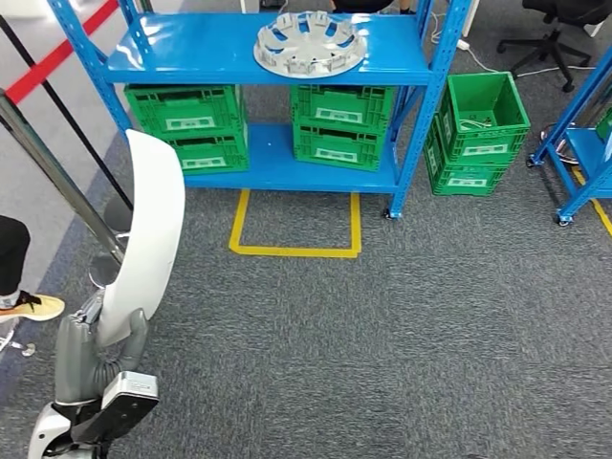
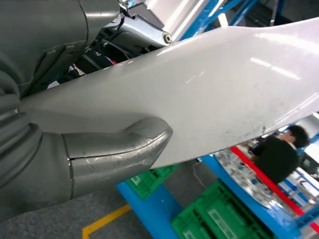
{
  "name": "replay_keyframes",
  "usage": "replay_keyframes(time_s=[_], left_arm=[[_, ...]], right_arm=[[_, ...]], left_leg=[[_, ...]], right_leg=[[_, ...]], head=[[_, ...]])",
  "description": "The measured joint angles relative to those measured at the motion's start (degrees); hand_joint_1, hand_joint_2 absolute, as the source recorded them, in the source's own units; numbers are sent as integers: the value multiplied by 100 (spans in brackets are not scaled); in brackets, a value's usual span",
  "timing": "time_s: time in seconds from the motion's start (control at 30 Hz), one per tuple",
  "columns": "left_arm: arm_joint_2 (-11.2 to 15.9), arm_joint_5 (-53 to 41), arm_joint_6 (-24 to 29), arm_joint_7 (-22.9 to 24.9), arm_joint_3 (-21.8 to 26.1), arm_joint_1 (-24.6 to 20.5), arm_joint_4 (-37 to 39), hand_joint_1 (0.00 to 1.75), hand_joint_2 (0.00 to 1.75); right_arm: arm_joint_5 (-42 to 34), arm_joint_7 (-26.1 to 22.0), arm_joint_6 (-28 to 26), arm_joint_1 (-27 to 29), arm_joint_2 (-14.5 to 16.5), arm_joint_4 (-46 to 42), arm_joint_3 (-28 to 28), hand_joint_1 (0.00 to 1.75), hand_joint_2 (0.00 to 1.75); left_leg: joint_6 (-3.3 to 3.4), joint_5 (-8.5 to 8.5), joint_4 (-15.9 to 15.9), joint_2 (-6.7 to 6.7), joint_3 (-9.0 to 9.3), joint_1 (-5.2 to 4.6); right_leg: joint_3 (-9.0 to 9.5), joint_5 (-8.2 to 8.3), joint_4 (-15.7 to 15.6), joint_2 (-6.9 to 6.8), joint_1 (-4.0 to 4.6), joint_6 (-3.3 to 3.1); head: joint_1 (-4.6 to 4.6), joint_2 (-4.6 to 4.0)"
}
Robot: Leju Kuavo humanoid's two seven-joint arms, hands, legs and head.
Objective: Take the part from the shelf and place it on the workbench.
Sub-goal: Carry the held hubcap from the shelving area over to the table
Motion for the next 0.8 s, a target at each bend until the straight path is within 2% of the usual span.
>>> replay_keyframes(time_s=[0.03, 0.07, 0.1, 0.13, 0.17, 0.23, 0.27, 0.3, 0.33, 0.37, 0.4, 0.43, 0.47, 0.5, 0.53, 0.57, 0.6, 0.63, 0.67, 0.73, 0.77, 0.8], left_arm=[[3, 9, -1, -6, -6, -10, 4, 175, 175], [8, 15, -2, -11, -12, -15, 11, 175, 175], [13, 19, -2, -14, -16, -17, 15, 175, 175], [18, 22, -2, -14, -19, -16, 21, 175, 175], [23, 22, -2, -14, -20, -15, 25, 175, 175], [30, 24, -3, -14, -21, -20, 35, 175, 175], [33, 26, -3, -14, -21, -22, 42, 175, 175], [35, 30, -3, -14, -22, -23, 52, 175, 175], [38, 34, -3, -14, -23, -25, 61, 175, 175], [39, 37, -3, -14, -25, -28, 67, 175, 175], [40, 39, -2, -14, -26, -36, 71, 175, 175], [40, 39, -2, -14, -29, -50, 73, 175, 175], [41, 43, -2, -16, -32, -72, 73, 175, 175], [41, 48, -1, -19, -36, -95, 74, 175, 175], [42, 55, -2, -22, -40, -109, 74, 175, 175], [43, 65, -10, -25, -46, -118, 77, 175, 175], [46, 83, -29, -32, -57, -122, 81, 175, 175], [50, 105, -59, -42, -74, -123, 85, 175, 175], [55, 132, -96, -57, -95, -127, 90, 175, 175], [64, 181, -161, -92, -135, -132, 97, 175, 175], [68, 206, -183, -105, -150, -132, 103, 175, 175], [74, 233, -203, -115, -160, -132, 112, 175, 175]], right_arm=[[1, 4, -9, -2, 2, 0, -15, 0, 0], [1, 8, -17, 2, 5, 0, -33, 0, 0], [1, 11, -25, 5, 9, -1, -52, 0, 0], [1, 14, -32, 8, 12, -4, -64, 0, 0], [0, 14, -41, 11, 14, -8, -73, 0, 0], [1, 13, -51, 14, 14, -15, -80, 0, 0], [1, 13, -52, 16, 14, -16, -80, 0, 0], [2, 13, -52, 18, 14, -16, -80, 0, 0], [2, 13, -55, 18, 14, -16, -80, 0, 0], [2, 13, -57, 17, 14, -16, -80, 0, 0], [2, 13, -58, 13, 14, -17, -80, 0, 0], [2, 13, -60, 10, 14, -18, -80, 0, 0], [2, 13, -61, 7, 15, -18, -80, 0, 0], [2, 13, -61, 4, 15, -18, -82, 0, 0], [2, 13, -60, 5, 16, -18, -85, 0, 0], [4, 12, -50, 12, 16, -18, -96, 0, 0], [9, 10, -38, 24, 16, -17, -115, 0, 0], [19, 7, -24, 39, 16, -17, -139, 0, 0], [34, 3, -7, 52, 16, -16, -165, 0, 0], [75, -8, 17, 53, 19, -16, -207, 0, 0], [93, -13, 29, 46, 20, -16, -221, 0, 0], [110, -18, 42, 39, 20, -21, -238, 0, 0]], left_leg=[[-25, 52, 9, 0, -13, 3], [-52, 97, 5, -1, -21, 13], [-89, 45, 30, -5, -48, 23], [-130, -133, 134, -9, -89, 33], [-170, -425, 356, -12, -149, 45], [-233, -1094, 1105, -13, -290, 71], [-251, -1256, 1478, -13, -332, 83], [-260, -1266, 1727, -13, -316, 93], [-261, -1148, 1784, -13, -219, 102], [-254, -981, 1643, -13, -28, 108], [-240, -866, 1318, -17, 262, 113], [-218, -832, 862, -23, 628, 109], [-187, -887, 390, -29, 961, 102], [-158, -961, 39, -35, 1183, 86], [-121, -1002, -172, -36, 1282, 62], [-79, -987, -253, -34, 1249, 47], [-35, -919, -252, -25, 1173, 36], [18, -854, -260, -17, 1099, 34], [64, -786, -269, -7, 1024, 37], [126, -670, -271, 26, 877, 29], [138, -602, -268, 56, 799, 20], [141, -534, -264, 93, 717, 12]], right_leg=[[48, -51, -126, 5, 16, -52], [-18, -18, -100, -1, 16, -111], [-71, 37, -95, -12, 15, -163], [-145, 110, -92, -26, 9, -218], [-236, 196, -93, -38, 0, -259], [-423, 377, -86, -44, 1, -291], [-523, 466, -79, -45, 2, -288], [-624, 550, -70, -47, 2, -279], [-735, 626, -60, -49, 1, -266], [-839, 700, -52, -49, 1, -249], [-924, 770, -46, -49, 1, -232], [-989, 833, -40, -44, 7, -212], [-1041, 902, -35, -40, 12, -189], [-1083, 977, -40, -38, 11, -162], [-1123, 1056, -57, -36, 4, -128], [-1164, 1139, -80, -36, -8, -88], [-1208, 1139, -82, -33, -26, -53], [-1272, 1026, -15, -31, -36, -25], [-1348, 802, 158, -28, -40, -4], [-1531, 222, 816, -26, -39, 18], [-1597, 67, 1199, -26, -38, 29], [-1621, 64, 1496, -26, -38, 36]], head=[[-2, 0], [-7, -1], [-5, -2], [-18, -1], [-32, -2], [-58, -1], [-60, -1], [-60, -1], [-59, -1], [-60, -1], [-58, -1], [-58, -1], [-55, -1], [-52, -1], [-51, -1], [-50, -1], [-50, -1], [-41, -1], [-26, -1], [8, -1], [15, -1], [19, -1]])
